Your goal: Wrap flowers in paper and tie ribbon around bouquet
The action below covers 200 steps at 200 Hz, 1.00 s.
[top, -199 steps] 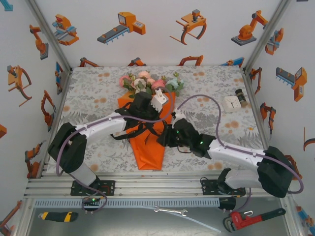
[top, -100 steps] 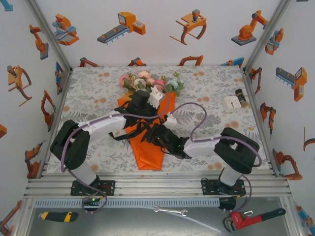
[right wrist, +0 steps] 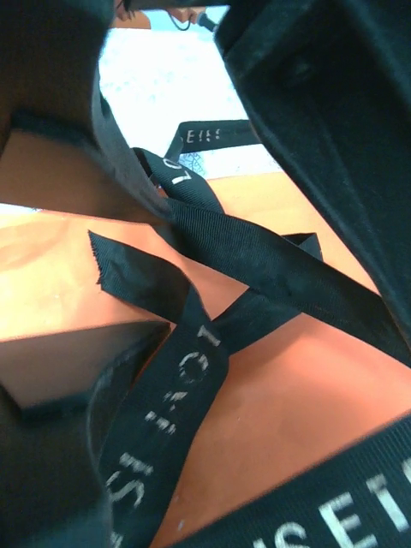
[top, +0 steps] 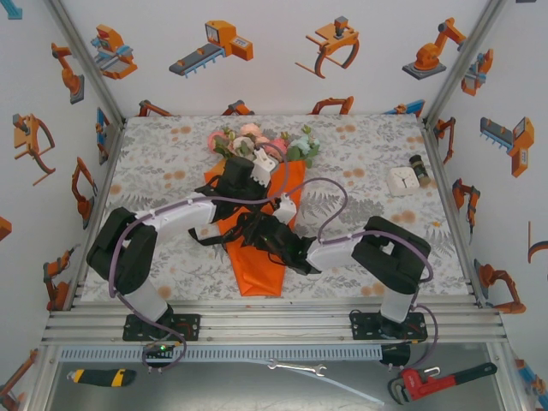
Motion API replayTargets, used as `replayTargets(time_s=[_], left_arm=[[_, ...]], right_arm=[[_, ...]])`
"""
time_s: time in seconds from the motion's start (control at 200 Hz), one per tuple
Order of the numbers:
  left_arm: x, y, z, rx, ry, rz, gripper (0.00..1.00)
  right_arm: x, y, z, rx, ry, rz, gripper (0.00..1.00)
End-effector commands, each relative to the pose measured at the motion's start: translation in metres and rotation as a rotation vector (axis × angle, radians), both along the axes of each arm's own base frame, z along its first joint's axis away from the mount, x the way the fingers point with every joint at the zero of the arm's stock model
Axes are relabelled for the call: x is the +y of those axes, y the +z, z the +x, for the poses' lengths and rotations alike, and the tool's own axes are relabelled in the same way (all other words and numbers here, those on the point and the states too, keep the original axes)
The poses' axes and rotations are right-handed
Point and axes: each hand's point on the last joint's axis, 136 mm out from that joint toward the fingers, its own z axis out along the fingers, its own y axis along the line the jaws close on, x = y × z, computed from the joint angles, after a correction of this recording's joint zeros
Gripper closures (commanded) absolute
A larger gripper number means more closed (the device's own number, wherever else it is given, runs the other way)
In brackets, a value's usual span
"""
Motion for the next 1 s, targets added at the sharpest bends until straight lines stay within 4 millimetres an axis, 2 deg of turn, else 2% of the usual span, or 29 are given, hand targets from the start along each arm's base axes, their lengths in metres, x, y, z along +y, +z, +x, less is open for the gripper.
replayTargets(time_s=[0.0,0.08,0.18,0.35,0.451,0.511,0.541,0.626,0.696,0.776,0.836,0.906,0.996], left_arm=[[-0.015,0.001,-0.015,0.038,-0.053,-0.046,1.0],[-0.014,0.001,-0.015,0.04,-0.05,-0.041,1.0],[-0.012,0.001,-0.014,0.036,-0.045,-0.036,1.0],[-0.01,-0.002,-0.01,0.035,-0.04,-0.024,1.0],[-0.007,-0.004,-0.009,0.032,-0.033,-0.017,1.0],[-0.006,-0.002,-0.009,0.024,-0.032,-0.024,1.0],[-0.006,0.0,-0.009,0.019,-0.03,-0.03,0.95],[-0.004,0.014,-0.01,-0.002,-0.013,-0.069,0.73],[0.002,0.031,-0.01,-0.03,0.026,-0.115,0.63],[0.021,0.05,-0.007,-0.05,0.143,-0.162,0.55],[0.046,0.055,-0.003,-0.036,0.289,-0.163,0.52],[0.092,0.05,0.0,0.011,0.549,-0.138,0.52],[0.158,0.025,-0.012,0.123,0.854,-0.09,0.54]], right_arm=[[0.011,0.008,0.011,-0.052,-0.014,0.015,0.68],[0.008,0.009,0.012,-0.063,-0.017,0.003,0.86],[0.006,0.015,0.007,-0.069,0.005,0.005,1.0],[-0.007,0.034,-0.016,-0.071,0.083,0.001,1.0],[-0.026,0.052,-0.035,-0.087,0.124,-0.056,1.0],[-0.045,0.063,-0.044,-0.098,0.121,-0.079,1.0],[-0.055,0.067,-0.047,-0.102,0.11,-0.087,1.0],[-0.09,0.076,-0.049,-0.127,0.033,-0.12,1.0],[-0.111,0.086,-0.047,-0.16,-0.013,-0.155,1.0],[-0.132,0.098,-0.04,-0.21,-0.064,-0.22,1.0],[-0.148,0.104,-0.033,-0.229,-0.113,-0.254,1.0],[-0.161,0.109,-0.024,-0.228,-0.149,-0.236,1.0],[-0.169,0.113,-0.016,-0.218,-0.159,-0.215,1.0]])
